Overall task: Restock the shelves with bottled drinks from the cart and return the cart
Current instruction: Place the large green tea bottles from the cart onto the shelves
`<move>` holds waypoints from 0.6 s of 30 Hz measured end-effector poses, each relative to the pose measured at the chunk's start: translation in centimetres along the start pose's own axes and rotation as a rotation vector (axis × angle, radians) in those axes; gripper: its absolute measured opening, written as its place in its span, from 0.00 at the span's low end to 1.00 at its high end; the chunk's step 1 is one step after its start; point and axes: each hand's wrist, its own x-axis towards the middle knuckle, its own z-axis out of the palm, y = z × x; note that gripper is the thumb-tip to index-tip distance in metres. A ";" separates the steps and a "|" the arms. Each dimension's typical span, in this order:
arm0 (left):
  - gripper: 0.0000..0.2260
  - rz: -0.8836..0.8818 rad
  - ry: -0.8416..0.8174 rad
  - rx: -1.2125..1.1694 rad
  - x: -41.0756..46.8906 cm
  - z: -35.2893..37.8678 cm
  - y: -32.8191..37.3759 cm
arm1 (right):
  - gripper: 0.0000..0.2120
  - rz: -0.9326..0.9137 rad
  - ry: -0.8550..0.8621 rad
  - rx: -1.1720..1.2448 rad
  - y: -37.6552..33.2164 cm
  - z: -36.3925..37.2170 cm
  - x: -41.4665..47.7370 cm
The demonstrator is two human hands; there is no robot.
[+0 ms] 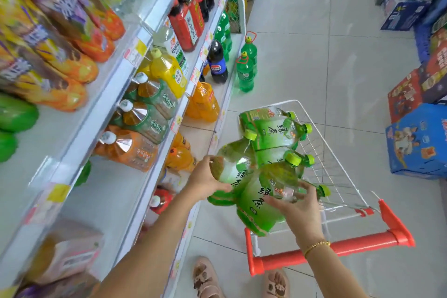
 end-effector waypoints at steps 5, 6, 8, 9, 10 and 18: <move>0.36 -0.068 0.305 -0.362 -4.1 -1.9 -6.0 | 0.41 -0.240 -0.060 -0.171 -2.2 3.8 -1.1; 0.36 -0.091 0.337 -0.418 -4.3 -2.4 -7.1 | 0.42 -0.268 -0.077 -0.208 -2.5 4.8 -1.1; 0.32 -0.138 0.418 -0.528 -4.3 -3.6 -8.7 | 0.43 -0.338 -0.111 -0.256 -3.1 6.8 -0.7; 0.30 -0.155 0.442 -0.570 -4.0 -4.2 -9.7 | 0.43 -0.356 -0.127 -0.261 -3.3 7.9 -0.1; 0.29 -0.173 0.451 -0.606 -3.9 -4.6 -10.6 | 0.43 -0.368 -0.151 -0.265 -3.4 9.1 0.4; 0.27 -0.192 0.531 -0.694 -3.5 -7.1 -19.8 | 0.38 -0.576 -0.365 -0.402 -3.8 20.9 2.1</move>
